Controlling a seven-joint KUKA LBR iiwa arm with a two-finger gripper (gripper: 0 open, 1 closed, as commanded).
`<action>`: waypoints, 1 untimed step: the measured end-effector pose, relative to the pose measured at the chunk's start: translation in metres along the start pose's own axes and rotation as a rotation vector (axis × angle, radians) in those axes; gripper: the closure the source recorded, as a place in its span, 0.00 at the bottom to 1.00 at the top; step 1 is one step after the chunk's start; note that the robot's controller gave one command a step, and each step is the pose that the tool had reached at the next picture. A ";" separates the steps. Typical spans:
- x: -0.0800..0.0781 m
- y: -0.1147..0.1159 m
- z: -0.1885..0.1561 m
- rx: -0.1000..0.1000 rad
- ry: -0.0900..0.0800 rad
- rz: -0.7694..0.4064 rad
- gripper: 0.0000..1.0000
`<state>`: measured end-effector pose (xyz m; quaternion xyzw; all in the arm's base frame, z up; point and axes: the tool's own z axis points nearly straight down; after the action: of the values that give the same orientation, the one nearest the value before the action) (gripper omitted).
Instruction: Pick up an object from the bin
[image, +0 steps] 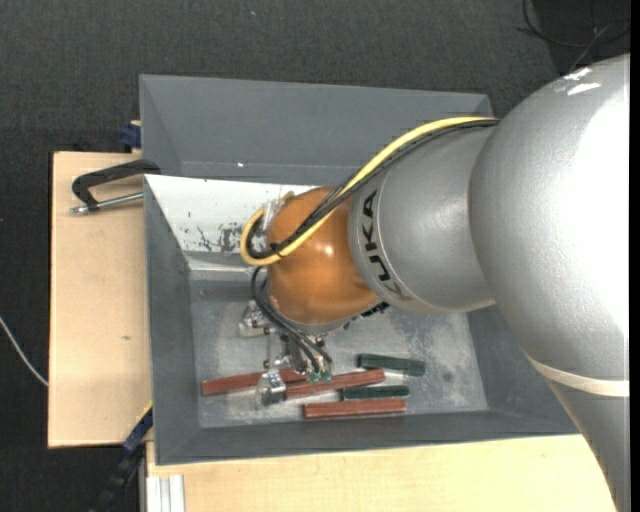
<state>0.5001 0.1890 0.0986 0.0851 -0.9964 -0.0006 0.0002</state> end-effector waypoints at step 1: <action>0.001 0.005 0.023 0.000 0.004 -0.161 1.00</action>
Offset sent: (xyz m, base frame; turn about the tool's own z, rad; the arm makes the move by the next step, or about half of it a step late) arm 0.0000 0.0000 0.0000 0.0000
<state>0.4986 0.1934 0.0754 0.1650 -0.9863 -0.0004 0.0023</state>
